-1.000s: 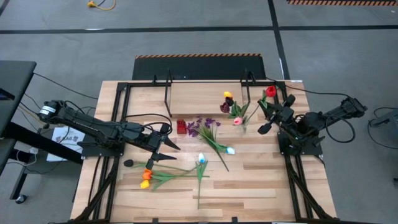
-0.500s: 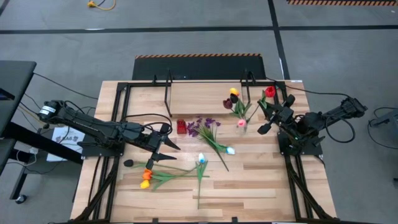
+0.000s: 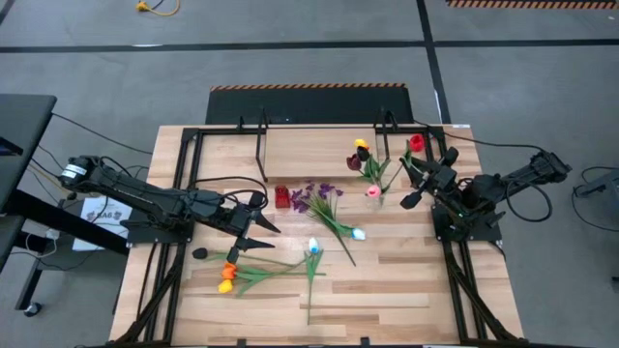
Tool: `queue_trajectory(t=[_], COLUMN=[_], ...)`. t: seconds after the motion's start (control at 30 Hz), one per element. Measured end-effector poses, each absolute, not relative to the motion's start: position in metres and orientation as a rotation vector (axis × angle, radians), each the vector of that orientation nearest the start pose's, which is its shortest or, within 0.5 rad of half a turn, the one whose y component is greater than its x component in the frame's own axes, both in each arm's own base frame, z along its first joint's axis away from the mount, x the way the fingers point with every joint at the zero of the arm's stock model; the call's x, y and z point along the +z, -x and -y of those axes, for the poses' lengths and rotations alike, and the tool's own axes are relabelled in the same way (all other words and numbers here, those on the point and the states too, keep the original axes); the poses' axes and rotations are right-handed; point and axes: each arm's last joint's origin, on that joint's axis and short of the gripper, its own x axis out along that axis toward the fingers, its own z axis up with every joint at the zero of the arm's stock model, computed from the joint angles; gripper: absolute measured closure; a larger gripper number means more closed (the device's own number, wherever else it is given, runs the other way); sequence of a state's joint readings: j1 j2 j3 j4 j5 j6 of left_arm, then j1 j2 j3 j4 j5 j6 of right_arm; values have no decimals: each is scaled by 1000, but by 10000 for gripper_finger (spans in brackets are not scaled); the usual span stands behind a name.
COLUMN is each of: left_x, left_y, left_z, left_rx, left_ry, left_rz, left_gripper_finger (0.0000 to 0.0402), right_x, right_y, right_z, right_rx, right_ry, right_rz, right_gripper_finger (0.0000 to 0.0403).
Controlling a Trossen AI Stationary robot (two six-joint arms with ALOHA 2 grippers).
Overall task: Pick and place flowers into a vace then onto a shelf
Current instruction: Put the red flower into the transparent vase
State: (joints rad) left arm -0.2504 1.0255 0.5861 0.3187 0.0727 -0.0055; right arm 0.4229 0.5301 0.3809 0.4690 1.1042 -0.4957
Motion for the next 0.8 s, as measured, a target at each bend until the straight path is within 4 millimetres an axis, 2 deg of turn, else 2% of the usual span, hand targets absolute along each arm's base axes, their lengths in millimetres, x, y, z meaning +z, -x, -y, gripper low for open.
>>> queue_trajectory(t=[0.17,0.63,0.8], left_x=[268,268,268], left_y=[-219,-219,-219], left_z=[58,58,58], left_rx=[-322,-330,-330], left_ry=[5,6,6], left_rz=[-123,-123,-124], left_gripper_finger=[225,225,225], right_x=[284,265,262], right_y=[-120,-123,-123], right_z=[-25,-26,-26], right_rx=[-737,-727,-725], right_ry=[219,189,167], right_rz=[59,-45,-54], right_gripper_finger=[348,345,316])
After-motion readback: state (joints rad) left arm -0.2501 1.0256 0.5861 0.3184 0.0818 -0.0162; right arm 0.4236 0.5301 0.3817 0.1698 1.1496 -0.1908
